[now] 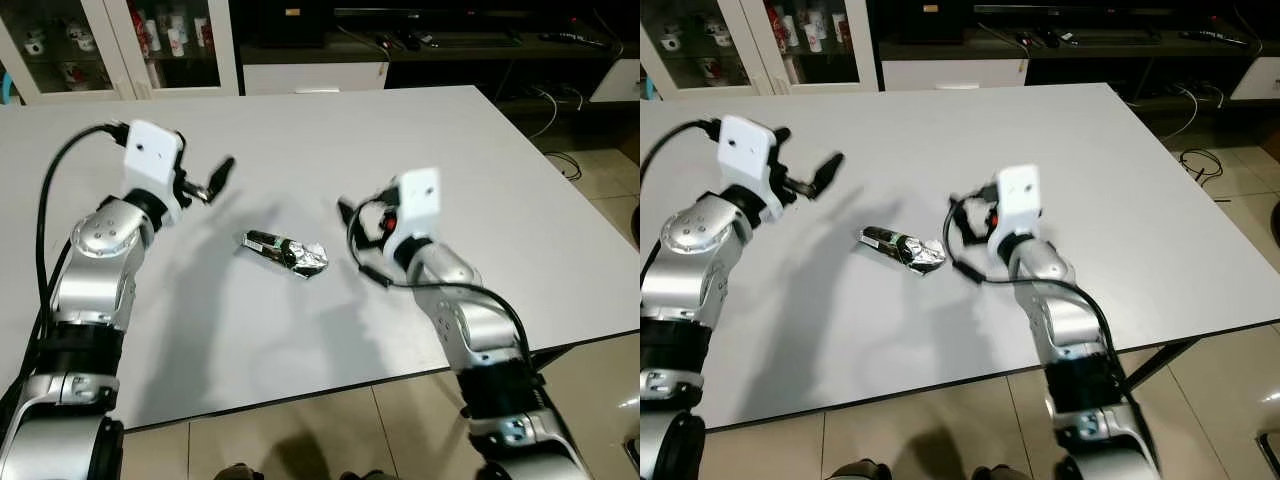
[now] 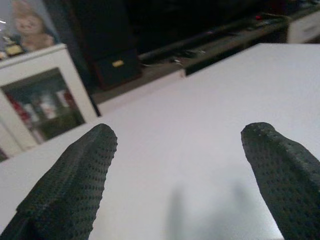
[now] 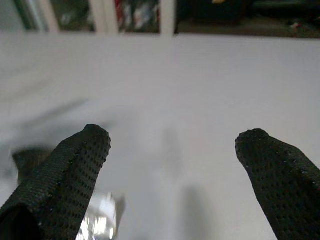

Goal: Picking trash to rubbish bin

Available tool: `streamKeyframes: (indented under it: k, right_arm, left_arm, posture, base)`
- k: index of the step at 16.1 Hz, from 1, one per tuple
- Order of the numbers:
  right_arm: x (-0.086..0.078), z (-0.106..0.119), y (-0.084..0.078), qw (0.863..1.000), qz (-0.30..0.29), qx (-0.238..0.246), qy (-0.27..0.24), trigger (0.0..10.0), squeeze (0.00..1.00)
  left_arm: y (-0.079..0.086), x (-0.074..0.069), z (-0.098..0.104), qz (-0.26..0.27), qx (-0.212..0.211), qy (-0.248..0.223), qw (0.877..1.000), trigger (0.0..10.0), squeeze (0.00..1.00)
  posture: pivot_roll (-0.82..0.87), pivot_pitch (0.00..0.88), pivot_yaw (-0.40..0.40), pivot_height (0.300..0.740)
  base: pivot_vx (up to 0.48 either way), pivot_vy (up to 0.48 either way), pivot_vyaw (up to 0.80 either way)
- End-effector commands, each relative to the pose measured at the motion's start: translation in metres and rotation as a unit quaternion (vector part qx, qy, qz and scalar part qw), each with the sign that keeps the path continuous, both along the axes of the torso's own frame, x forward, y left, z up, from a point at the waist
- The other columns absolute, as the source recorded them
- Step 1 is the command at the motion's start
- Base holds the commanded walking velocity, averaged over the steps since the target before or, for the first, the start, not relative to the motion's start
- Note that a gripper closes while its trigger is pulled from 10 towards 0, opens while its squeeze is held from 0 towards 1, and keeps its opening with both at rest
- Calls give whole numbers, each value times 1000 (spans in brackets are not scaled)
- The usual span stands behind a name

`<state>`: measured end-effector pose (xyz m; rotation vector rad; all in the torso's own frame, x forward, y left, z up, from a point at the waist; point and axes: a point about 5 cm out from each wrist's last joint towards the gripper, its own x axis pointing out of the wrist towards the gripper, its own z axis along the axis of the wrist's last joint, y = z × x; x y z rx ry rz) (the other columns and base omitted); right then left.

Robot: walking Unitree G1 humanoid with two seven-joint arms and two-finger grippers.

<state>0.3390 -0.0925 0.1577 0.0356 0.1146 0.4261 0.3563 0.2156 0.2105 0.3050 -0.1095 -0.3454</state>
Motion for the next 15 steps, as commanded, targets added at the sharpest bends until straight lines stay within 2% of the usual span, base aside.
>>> streamKeyframes:
  k: [1,3,6,12,13,14,15]
  right_arm:
    - [-2,-10,-5,1000,11,-14,26,10000,0]
    - [-5,-9,-11,999,43,-10,25,10000,0]
    - [-2,-7,-29,999,31,-28,18,10000,0]
    - [-13,-6,-36,995,91,-39,14,10000,0]
    - [-14,-8,-35,995,95,-38,16,10000,0]
    - [-16,-11,-32,993,105,-38,23,10000,0]
    - [-19,-11,-29,991,124,-33,23,10000,0]
  left_arm:
    - [-1,-2,-1,-22,9,13,1000,10000,1000]
    - [-3,-6,-6,-52,17,30,998,10000,1000]
    - [-8,-9,-7,-81,29,35,996,10000,1000]
    - [-21,-10,-7,-131,37,45,990,10000,1000]
    - [-20,-7,-7,-121,40,42,991,10000,914]
    - [-18,-4,-6,-121,51,40,991,10000,0]
    - [-18,-3,-5,-132,58,44,989,10000,0]
  posture:
    - [17,85,-45,740]
    - [17,79,-42,740]
    - [17,64,-34,740]
    - [15,37,-27,740]
    - [18,36,-27,740]
    - [20,32,-26,740]
    - [21,30,-23,740]
  base:
    - [0,0,0]
    - [0,0,0]
    - [0,0,0]
    - [0,0,0]
    - [0,0,0]
    - [0,0,0]
    - [0,0,0]
